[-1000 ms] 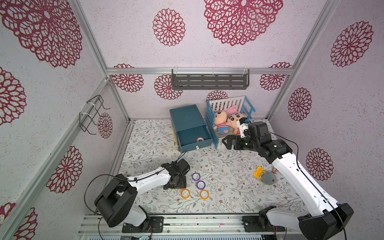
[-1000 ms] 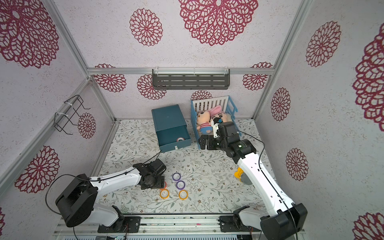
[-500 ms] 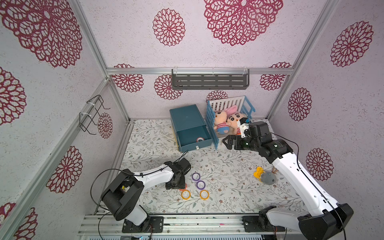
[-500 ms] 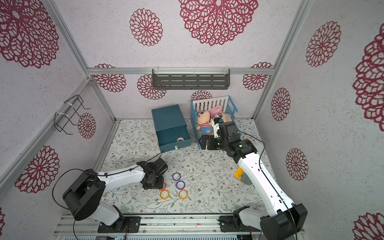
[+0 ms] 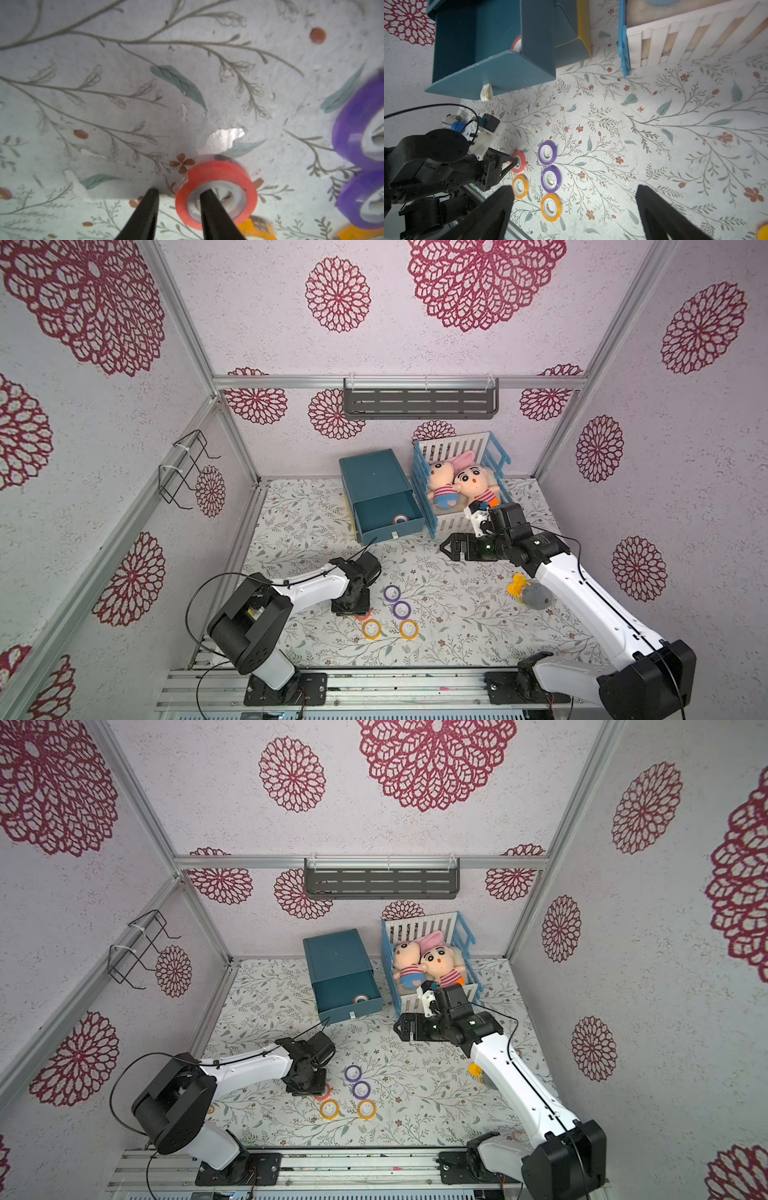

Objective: Place the transparent tape into the drawer according to color
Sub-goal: Pick up the tape at the center of the board.

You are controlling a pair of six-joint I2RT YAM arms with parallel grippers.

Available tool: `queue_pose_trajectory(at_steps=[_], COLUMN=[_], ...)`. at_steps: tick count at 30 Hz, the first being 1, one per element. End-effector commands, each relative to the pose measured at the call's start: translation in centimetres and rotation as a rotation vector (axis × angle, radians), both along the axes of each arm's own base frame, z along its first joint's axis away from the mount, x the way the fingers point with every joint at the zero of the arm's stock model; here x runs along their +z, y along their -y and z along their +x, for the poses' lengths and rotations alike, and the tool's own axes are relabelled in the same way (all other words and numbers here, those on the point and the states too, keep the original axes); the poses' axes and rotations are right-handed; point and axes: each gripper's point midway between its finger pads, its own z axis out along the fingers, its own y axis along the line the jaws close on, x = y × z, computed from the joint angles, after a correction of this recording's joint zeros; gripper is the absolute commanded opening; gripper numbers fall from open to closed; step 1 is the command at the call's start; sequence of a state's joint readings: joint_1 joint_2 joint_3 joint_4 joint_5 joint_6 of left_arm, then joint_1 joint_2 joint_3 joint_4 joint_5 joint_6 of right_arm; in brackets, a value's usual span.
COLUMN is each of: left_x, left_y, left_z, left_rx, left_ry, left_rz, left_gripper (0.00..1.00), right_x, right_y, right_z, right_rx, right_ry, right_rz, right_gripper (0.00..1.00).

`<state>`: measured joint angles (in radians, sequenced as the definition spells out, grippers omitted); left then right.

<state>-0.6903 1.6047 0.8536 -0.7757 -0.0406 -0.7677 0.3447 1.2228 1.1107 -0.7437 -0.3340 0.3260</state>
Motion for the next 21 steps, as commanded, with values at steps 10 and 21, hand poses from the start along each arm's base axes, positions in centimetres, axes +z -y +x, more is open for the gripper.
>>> queue_pose_trajectory(at_steps=[10,21], left_x=[-1.9,-0.1], left_y=[-1.9,-2.3], left_z=[-2.0,-1.0], left_rx=[-0.008,0.008], left_ry=[-0.102,-0.036], left_rz=[0.077,0.089], left_gripper=[0.04,0.00], right_x=[2.5,2.6], right_y=[-0.2,-0.3], right_z=[0.8,1.1], right_rx=[0.004,0.004], right_ry=[0.086,0.092], right_rz=[0.041,0.050], right_gripper=[0.99,0.99])
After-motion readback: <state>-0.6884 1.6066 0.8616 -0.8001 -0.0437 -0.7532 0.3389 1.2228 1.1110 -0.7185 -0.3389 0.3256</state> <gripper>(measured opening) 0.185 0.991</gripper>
